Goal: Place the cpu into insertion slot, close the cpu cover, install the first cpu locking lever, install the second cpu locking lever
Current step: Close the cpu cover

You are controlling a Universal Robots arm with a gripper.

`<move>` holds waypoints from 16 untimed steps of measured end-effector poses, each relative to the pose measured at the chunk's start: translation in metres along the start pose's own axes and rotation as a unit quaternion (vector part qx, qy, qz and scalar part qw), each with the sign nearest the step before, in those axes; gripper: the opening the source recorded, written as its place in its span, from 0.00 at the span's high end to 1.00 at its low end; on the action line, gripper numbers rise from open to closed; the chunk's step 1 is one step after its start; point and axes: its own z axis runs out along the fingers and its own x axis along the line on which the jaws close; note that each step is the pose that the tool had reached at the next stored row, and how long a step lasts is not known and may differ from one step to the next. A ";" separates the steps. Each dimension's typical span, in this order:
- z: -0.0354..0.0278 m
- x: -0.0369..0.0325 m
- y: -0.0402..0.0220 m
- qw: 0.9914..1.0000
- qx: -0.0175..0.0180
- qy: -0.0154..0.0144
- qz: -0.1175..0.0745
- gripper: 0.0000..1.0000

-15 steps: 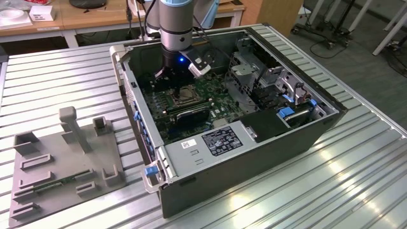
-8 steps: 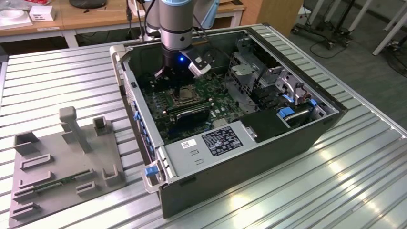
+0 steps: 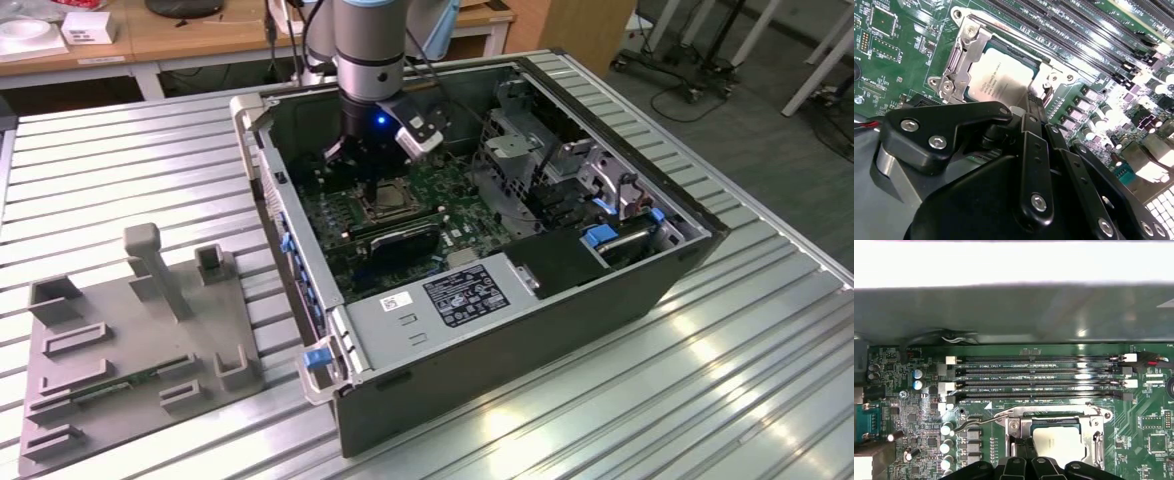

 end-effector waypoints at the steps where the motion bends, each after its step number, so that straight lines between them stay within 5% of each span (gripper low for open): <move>1: -0.0008 0.0000 0.0000 1.000 0.000 0.000 0.000 0.89; 12: -0.0045 -0.0007 0.0001 1.000 0.000 0.000 0.000 0.89; 16: -0.0043 -0.0061 0.0002 1.000 0.000 0.000 0.000 0.89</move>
